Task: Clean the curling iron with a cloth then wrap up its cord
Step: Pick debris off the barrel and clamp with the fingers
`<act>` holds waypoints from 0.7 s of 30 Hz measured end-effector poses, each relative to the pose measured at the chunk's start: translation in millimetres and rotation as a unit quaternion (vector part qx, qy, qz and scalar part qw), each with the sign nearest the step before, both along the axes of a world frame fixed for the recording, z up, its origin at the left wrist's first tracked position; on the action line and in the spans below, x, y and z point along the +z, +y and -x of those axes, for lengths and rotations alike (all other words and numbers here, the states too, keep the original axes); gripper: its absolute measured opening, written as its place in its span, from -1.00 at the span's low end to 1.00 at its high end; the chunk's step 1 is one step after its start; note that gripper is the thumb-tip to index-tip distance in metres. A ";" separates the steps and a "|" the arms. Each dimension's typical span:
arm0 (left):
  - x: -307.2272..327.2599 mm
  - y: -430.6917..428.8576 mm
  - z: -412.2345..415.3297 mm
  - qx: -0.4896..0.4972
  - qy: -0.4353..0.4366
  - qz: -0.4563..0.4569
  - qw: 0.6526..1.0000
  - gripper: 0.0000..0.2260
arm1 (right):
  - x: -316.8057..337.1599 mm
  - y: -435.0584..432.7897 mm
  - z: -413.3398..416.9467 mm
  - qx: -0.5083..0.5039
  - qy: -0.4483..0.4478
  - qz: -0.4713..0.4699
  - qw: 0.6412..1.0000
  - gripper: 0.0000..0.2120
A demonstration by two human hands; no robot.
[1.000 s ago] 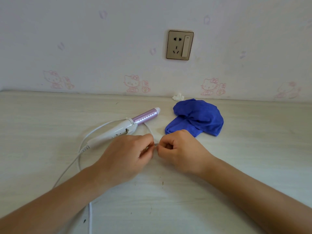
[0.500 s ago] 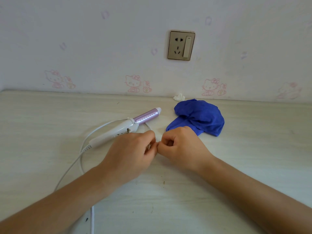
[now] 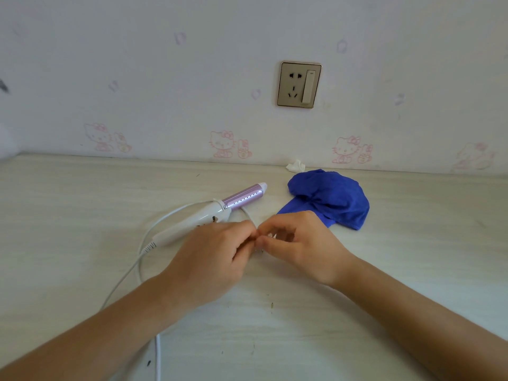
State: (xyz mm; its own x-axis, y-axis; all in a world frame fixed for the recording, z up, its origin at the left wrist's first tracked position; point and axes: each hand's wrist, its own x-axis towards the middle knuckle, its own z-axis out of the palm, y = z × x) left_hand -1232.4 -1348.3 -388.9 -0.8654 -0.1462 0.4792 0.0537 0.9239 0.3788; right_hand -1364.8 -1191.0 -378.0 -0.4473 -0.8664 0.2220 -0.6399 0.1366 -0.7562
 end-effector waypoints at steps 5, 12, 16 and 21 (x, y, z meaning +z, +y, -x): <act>2.7 -14.3 -1.0 0.004 -0.024 -0.077 0.997 -0.66 | 4.0 -11.8 10.2 -0.017 -0.040 0.008 0.999 -0.92; 1.9 -64.4 12.1 0.159 -0.077 -0.041 0.983 -0.43 | -7.3 -5.9 13.2 -0.052 -0.062 0.043 0.996 -0.84; -0.7 -70.1 29.2 0.205 -0.175 -0.013 0.963 -0.46 | -8.5 -5.5 12.7 -0.060 -0.073 0.056 0.994 -0.82; 3.9 -69.9 27.8 0.165 -0.134 -0.186 0.959 -0.63 | -3.1 -6.7 12.3 -0.061 -0.082 0.096 0.990 -0.77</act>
